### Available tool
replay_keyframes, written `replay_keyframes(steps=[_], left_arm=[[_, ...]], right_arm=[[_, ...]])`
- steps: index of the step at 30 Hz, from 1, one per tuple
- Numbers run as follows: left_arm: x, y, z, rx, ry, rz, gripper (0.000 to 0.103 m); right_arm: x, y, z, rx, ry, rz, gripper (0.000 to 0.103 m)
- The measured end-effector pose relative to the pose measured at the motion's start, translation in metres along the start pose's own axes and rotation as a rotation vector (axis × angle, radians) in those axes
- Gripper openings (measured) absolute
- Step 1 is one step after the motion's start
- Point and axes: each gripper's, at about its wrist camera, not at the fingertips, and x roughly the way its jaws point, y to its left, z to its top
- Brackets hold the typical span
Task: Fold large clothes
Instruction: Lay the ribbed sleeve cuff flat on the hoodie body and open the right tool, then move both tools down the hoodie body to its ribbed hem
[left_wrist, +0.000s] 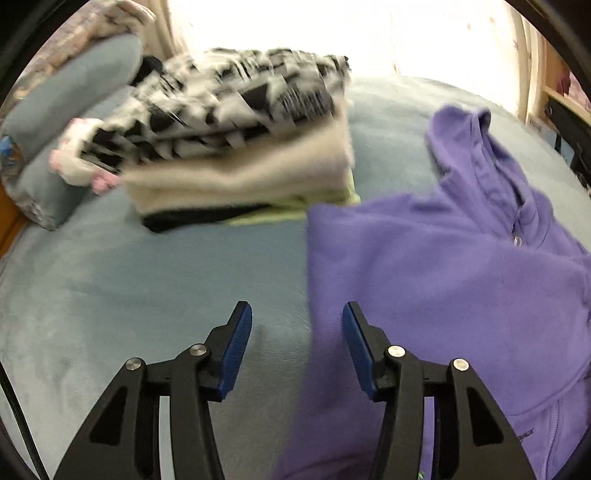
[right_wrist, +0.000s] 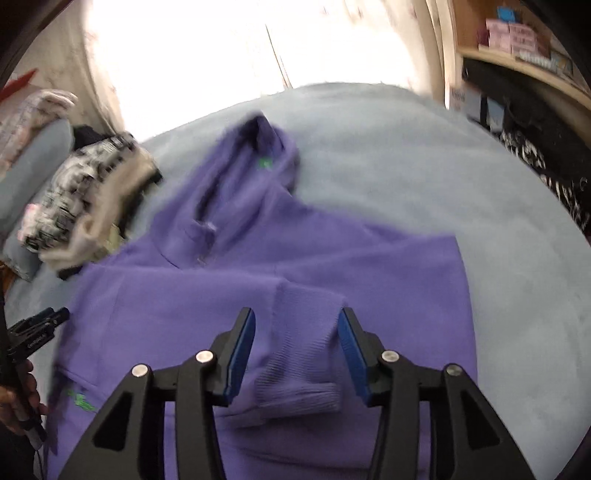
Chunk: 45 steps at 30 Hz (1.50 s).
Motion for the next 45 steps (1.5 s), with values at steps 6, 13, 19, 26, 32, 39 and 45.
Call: replay_keyframes(steps=[6,13,19,26,32,39,45], left_arm=[[-0.031,-0.029,-0.003,-0.052,0.046,-0.275,0.049],[-0.012,-0.080,-0.032,0.031,0.194,-0.312,0.049],[-0.010,-0.067,-0.050,0.057,0.203,-0.301,0.055],[-0.007,-0.028,-0.054,0.019,0.201,-0.304,0.054],[-0.006,-0.028,-0.049,0.008,0.210,-0.276,0.054],[-0.009,-0.036,-0.049,0.024,0.206,-0.246,0.054],[-0.016,-0.039,-0.050,0.030,0.216,-0.215,0.057]], right_arm=[[0.003,0.047,-0.007,-0.021,0.031,0.174,0.047],[0.035,0.099,-0.040,-0.140,0.199,0.206,0.047],[0.022,0.074,-0.051,-0.163,0.207,0.104,0.046],[0.010,0.015,-0.049,-0.061,0.204,0.084,0.000],[0.005,0.005,-0.051,-0.056,0.205,-0.040,0.011],[0.001,-0.002,-0.052,-0.003,0.209,-0.022,0.011],[-0.005,0.006,-0.054,0.041,0.203,0.015,0.012]])
